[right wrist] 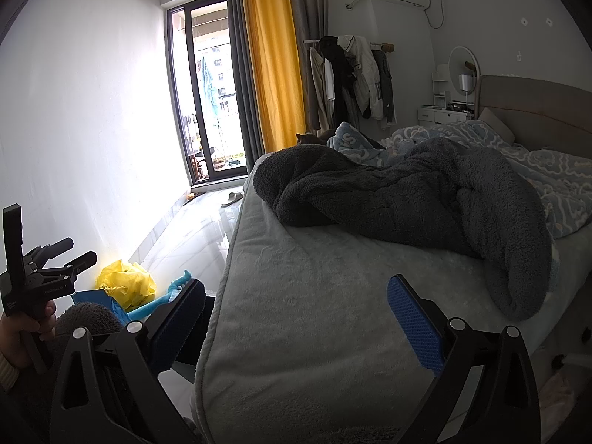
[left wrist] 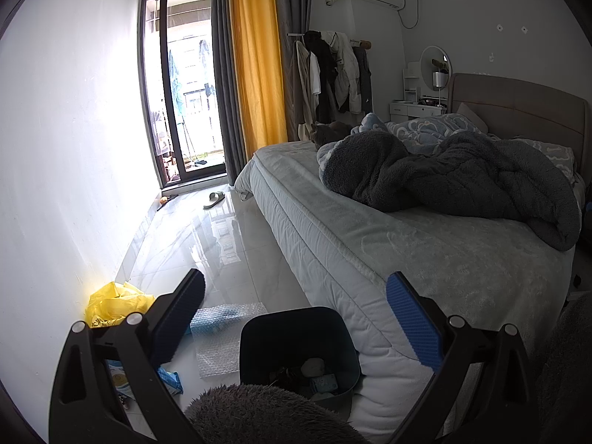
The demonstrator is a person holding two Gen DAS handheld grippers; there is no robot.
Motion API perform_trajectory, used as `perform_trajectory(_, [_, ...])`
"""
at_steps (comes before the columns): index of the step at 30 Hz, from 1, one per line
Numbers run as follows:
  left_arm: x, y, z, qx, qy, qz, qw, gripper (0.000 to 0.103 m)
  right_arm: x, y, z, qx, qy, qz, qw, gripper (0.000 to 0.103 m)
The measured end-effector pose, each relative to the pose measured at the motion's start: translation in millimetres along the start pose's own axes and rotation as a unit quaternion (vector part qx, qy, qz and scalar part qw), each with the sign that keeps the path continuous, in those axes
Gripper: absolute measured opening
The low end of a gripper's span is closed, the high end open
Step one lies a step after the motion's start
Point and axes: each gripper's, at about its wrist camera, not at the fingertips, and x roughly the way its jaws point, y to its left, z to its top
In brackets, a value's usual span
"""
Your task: Collect trash
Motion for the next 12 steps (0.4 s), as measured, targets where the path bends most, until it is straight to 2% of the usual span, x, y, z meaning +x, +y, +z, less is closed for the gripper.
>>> perform_trajectory(12, [0.2,2.0,-1.5,-0.001,0.002,0.001,1.0000,0.100,0.0,0.3,0.5,0.000,0.000,0.000,1.000,0.100])
